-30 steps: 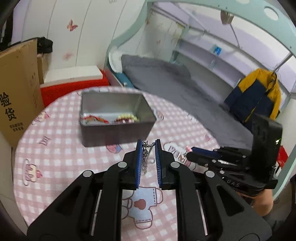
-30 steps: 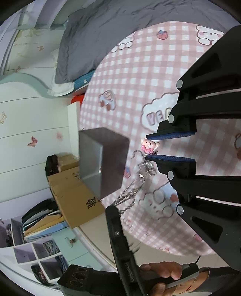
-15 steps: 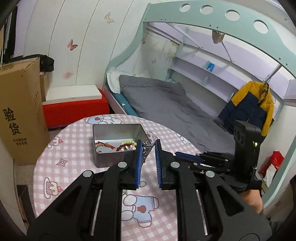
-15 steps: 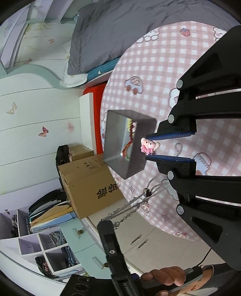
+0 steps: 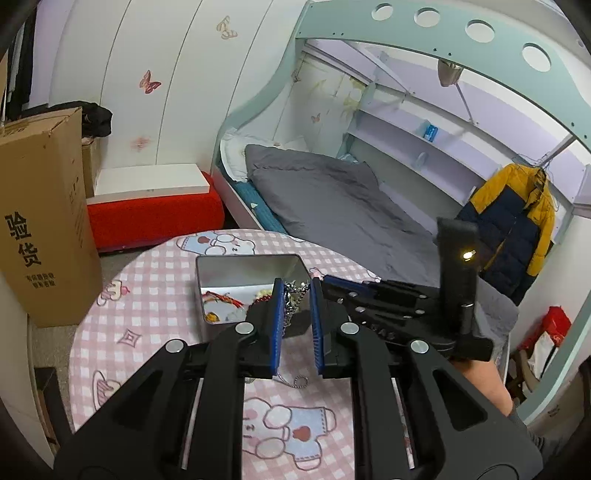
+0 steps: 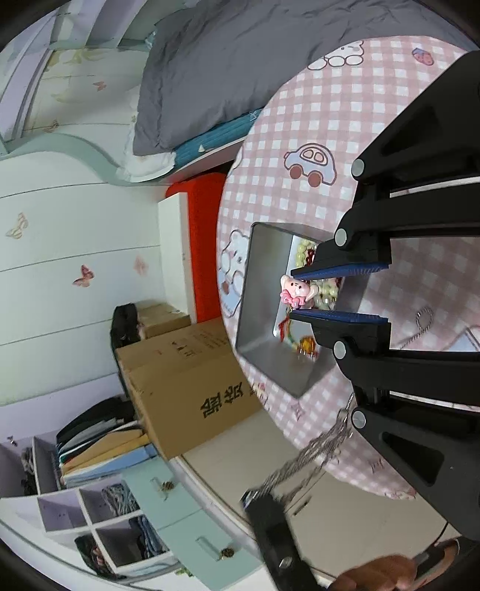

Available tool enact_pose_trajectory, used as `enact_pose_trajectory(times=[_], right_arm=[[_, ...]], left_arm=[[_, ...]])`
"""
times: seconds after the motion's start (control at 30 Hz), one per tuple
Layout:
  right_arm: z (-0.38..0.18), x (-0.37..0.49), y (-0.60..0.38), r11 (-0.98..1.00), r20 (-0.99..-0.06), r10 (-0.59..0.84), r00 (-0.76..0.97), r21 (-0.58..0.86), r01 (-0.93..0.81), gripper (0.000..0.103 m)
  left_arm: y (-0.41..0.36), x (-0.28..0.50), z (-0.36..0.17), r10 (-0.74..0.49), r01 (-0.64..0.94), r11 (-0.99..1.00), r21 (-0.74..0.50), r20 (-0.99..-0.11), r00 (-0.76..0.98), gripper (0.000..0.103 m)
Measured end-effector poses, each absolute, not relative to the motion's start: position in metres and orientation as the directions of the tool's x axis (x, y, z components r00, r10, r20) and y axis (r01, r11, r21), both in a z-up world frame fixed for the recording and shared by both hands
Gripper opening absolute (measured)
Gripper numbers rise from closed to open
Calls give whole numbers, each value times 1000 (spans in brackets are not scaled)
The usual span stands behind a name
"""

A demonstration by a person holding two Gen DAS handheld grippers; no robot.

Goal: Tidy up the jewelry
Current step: 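Lift the chain and charm over the grey box and lower them inside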

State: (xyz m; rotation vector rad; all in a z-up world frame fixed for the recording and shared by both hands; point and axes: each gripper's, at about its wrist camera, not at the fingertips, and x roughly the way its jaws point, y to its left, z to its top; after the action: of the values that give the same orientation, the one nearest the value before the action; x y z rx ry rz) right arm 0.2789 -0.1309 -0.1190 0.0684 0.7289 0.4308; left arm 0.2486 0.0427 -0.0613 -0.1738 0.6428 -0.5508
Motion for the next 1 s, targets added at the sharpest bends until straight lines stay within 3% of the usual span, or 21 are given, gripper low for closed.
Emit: enact_pose_trajectory(times=[0.17,0.23,0.3,0.43,0.6,0.67,0.73,0.8,1.0], right_arm=[[-133,282,-133,915,-645,396,654,218,-339,21],[-130,273,-135,910,-627,409,663,220,-353,38],[-126,261,-135,904,-609,419,673,212,-371,47],[-124,240,-121,860,-605,487,630,206,-467,49],[-135,238,-84,856,-642,449,622,108,-506,49],[-136,240,-76,858,-644,442,624,100,-504,45],[-136,245,-72,865,-656,423,625,86,-494,9],[-130,248,-77,868,-651,429,626,105,-486,3],[-96,252,-98,878,-605,432,669,112,-465,2]], left_arm=[[40,259,-64,-540,429,842,-328,-526,657,13],[40,262,-64,-539,426,842,-330,-525,658,14],[40,264,-63,-540,424,841,-335,-523,659,14],[37,265,-60,-544,431,839,-332,-520,658,14],[32,261,-54,-560,451,829,-332,-508,655,14],[32,261,-51,-566,456,824,-335,-503,653,14],[33,261,-50,-560,452,828,-331,-502,659,14],[34,261,-49,-555,447,832,-329,-500,664,14],[41,270,-47,-548,429,836,-341,-496,673,14]])
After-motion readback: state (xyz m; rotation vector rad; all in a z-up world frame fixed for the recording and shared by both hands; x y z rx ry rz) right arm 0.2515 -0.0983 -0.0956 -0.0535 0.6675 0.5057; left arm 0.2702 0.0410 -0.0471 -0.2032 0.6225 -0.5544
